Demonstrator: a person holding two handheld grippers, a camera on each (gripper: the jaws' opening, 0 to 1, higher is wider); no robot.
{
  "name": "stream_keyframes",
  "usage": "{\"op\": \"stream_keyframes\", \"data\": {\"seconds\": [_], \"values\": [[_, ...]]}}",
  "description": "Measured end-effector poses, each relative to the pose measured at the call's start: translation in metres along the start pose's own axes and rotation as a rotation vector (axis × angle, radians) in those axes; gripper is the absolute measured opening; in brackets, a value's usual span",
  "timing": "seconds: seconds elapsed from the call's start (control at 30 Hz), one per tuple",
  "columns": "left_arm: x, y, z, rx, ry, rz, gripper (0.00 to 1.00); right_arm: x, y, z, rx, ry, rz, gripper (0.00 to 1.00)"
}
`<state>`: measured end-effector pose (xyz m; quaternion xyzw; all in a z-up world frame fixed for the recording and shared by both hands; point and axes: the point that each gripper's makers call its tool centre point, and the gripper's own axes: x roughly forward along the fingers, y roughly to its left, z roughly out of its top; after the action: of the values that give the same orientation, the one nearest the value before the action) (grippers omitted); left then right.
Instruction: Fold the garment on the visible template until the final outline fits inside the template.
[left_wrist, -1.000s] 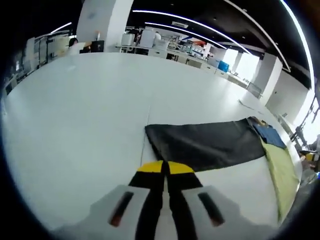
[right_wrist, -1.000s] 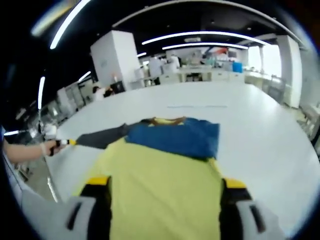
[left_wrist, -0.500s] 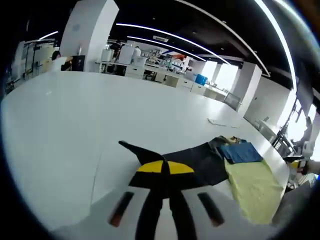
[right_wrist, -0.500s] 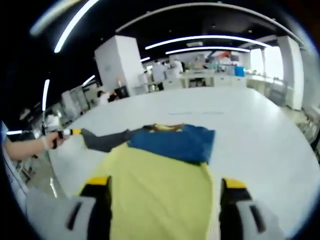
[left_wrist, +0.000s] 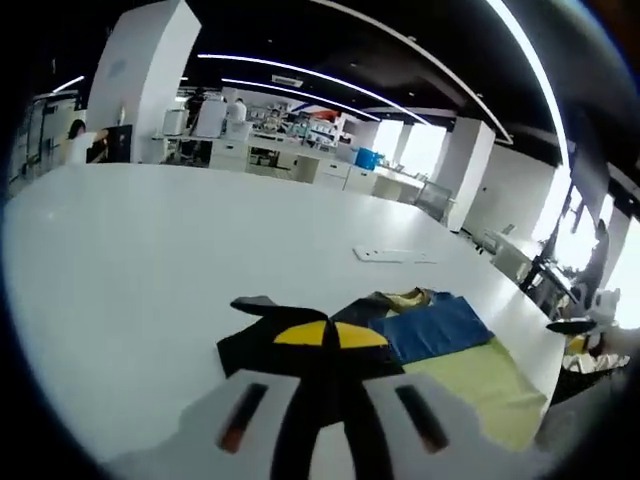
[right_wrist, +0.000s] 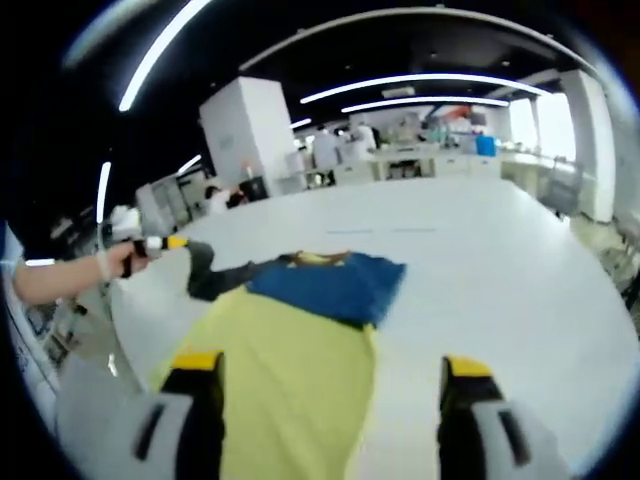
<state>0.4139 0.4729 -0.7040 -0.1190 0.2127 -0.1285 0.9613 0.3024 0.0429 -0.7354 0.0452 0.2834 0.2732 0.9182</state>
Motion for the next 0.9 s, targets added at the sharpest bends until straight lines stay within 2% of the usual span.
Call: {"op": "stream_keyframes", "data": {"seconds": [0.17, 0.23, 0.3, 0.33, 0.37, 0.5, 0.6, 0.63, 0.9], "values": [[0.023, -0.045, -0.002, 0.0, 0.001, -0.026, 0.0, -0.008, -0.019, -0.002, -0.009, -0.001, 0.018, 0.88], [0.031, -0.055, -0.002, -0.004, 0.001, -0.035, 0.0, -0.01, -0.028, -0.003, -0.005, -0.004, 0.027, 0.88], [0.042, -0.083, -0.005, -0.006, 0.0, -0.042, 0.0, -0.012, -0.035, -0.004, -0.004, -0.004, 0.039, 0.88], [0.044, -0.087, -0.005, -0.004, -0.001, -0.044, 0.0, -0.013, -0.038, -0.005, -0.005, -0.004, 0.042, 0.88], [0.045, -0.082, -0.004, -0.004, -0.001, -0.047, 0.0, -0.013, -0.039, -0.005, -0.006, -0.005, 0.044, 0.88], [0.066, -0.114, -0.006, -0.002, 0.002, -0.067, 0.0, -0.018, -0.057, -0.007, -0.003, -0.01, 0.05, 0.88], [0.076, -0.125, -0.007, -0.006, 0.001, -0.083, 0.0, -0.018, -0.069, -0.011, -0.009, -0.006, 0.047, 0.88], [0.083, -0.138, -0.006, -0.01, -0.001, -0.09, 0.0, -0.019, -0.071, -0.011, -0.008, -0.007, 0.048, 0.88], [0.118, -0.177, -0.013, -0.019, 0.015, -0.152, 0.0, -0.019, -0.085, -0.013, 0.01, -0.014, 0.05, 0.88]]}}
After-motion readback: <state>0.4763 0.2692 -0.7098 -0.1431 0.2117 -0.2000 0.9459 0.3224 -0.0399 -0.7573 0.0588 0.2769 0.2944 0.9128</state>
